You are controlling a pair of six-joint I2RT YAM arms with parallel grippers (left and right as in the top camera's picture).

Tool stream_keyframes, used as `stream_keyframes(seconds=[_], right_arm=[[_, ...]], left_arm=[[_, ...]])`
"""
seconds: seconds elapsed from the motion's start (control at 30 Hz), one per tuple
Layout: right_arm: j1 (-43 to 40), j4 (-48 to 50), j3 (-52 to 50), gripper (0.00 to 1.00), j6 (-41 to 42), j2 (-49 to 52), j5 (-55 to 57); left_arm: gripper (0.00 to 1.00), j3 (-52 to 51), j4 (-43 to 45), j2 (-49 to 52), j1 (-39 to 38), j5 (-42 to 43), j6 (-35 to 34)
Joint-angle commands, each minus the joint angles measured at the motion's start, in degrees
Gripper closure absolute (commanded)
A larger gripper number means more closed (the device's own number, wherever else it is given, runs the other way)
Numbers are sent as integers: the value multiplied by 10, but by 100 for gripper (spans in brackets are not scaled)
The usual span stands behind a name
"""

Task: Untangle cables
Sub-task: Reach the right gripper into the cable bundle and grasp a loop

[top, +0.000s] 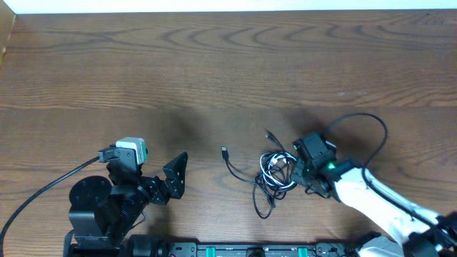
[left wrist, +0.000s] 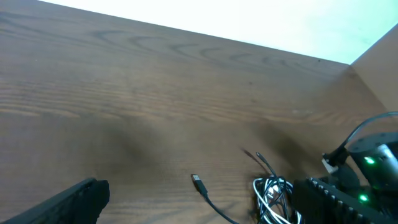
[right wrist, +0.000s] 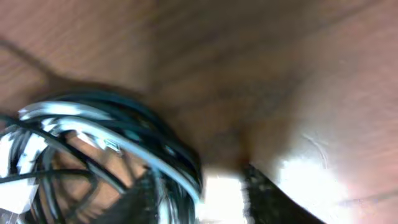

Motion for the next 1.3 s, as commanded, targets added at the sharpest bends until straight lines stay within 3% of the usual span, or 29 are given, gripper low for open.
stream_keyframes(seconds=[0.0, 0.03, 0.37, 0.5, 0.77, 1.0, 1.27], right_arm=[[8, 11, -3, 90, 1, 33, 31], [8, 22, -3, 99, -14, 33, 27], [8, 87, 58, 99, -210, -12, -81], [8, 89, 83, 99, -243, -57, -151], [8, 79, 83, 99, -260, -148, -166], [-4, 82, 83, 99, -187, -158, -171], [-87, 179, 83, 99, -174, -159, -286]], left_arm=[[2, -1, 0, 0, -2, 7, -7], [2, -1, 0, 0, -2, 7, -7], [2, -1, 0, 0, -2, 7, -7], [2, -1, 0, 0, -2, 7, -7], [2, -1, 0, 0, -2, 7, -7], [2, -1, 0, 0, -2, 7, -7], [2, -1, 0, 0, -2, 7, -7]])
